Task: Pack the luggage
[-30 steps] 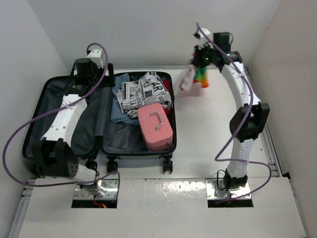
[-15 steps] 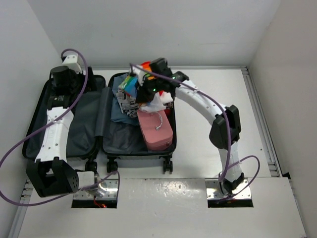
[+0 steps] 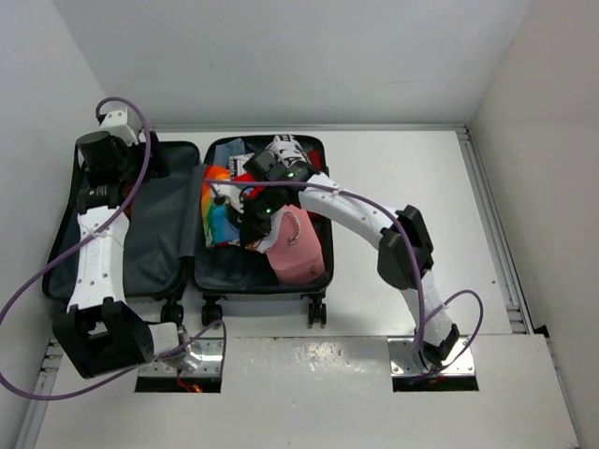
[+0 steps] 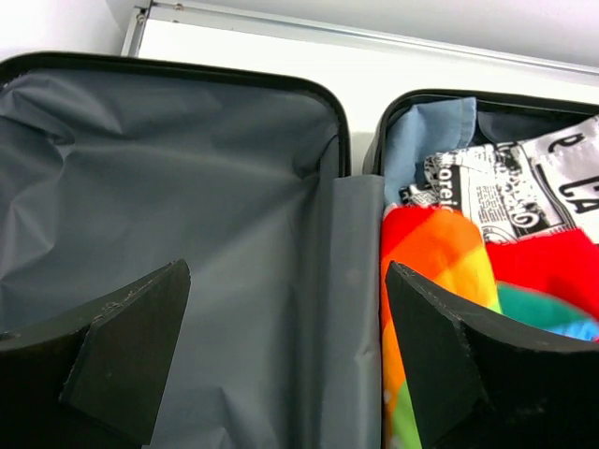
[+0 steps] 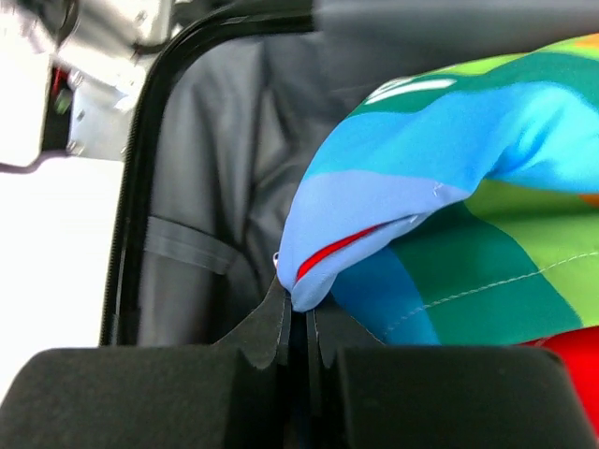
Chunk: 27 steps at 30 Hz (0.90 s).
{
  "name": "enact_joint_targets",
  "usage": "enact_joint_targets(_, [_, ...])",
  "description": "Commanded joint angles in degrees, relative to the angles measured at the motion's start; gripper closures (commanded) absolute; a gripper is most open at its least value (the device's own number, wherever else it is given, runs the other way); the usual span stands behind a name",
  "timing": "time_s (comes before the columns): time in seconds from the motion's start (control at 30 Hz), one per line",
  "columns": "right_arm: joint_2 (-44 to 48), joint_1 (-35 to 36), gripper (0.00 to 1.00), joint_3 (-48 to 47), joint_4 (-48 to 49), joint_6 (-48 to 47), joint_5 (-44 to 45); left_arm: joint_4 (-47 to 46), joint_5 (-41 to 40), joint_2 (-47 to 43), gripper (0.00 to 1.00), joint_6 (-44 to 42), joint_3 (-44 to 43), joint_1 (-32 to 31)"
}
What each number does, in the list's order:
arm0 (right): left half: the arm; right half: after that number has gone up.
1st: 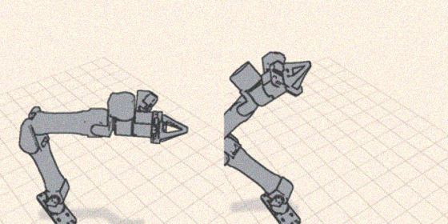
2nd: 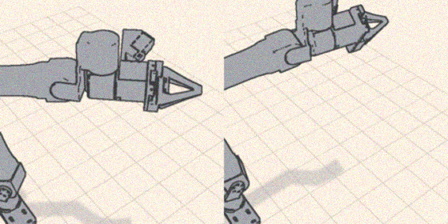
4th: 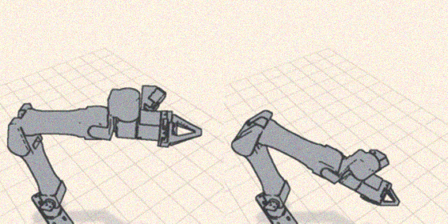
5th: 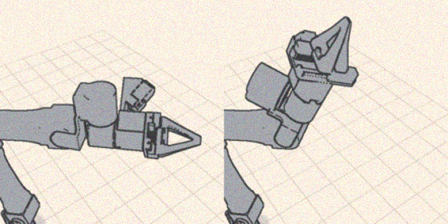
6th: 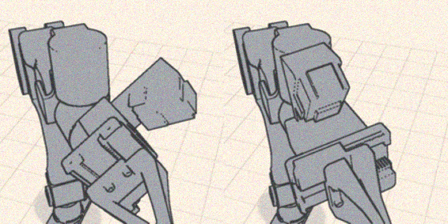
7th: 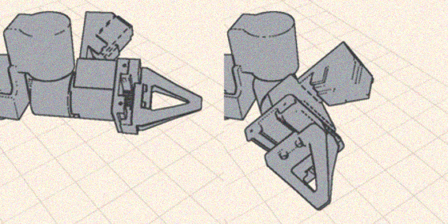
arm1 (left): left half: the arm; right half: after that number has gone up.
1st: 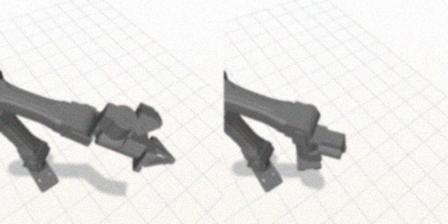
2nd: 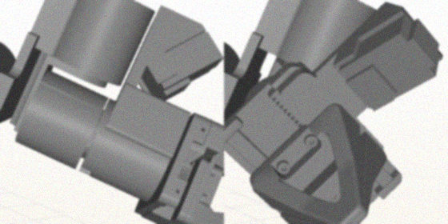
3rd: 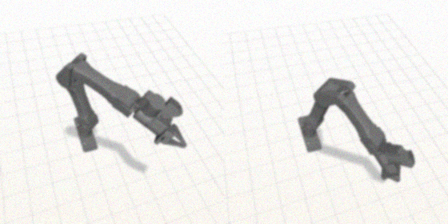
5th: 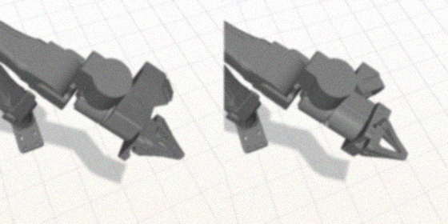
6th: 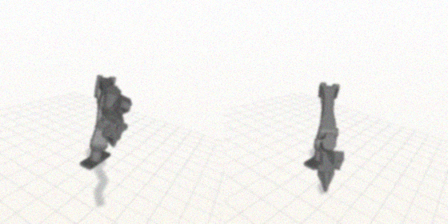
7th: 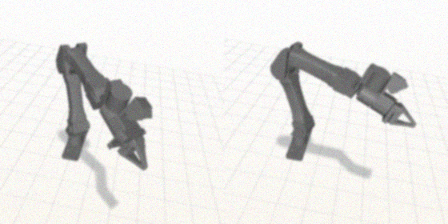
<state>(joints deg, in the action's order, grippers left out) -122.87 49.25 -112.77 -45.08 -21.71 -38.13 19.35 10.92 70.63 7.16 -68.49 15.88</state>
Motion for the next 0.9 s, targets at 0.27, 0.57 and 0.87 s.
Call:
enact_joint_targets(0.27, [-3.4,7.5,1.0,-1.6,-10.6,2.2,-8.2,-0.2,3.0,-2.6,0.09,1.3,1.1,3.5])
enact_joint_targets(0.57, [1.1,6.6,0.83,11.4,-8.8,4.2,-3.4,3.1,2.9,-5.0,0.07,1.3,2.1,5.2])
enact_joint_targets(0.87, [-1.8,3.3,0.62,9.4,2.3,9.5,10.6,7.6,2.9,-12.3,0.06,-1.2,8.0,7.0])
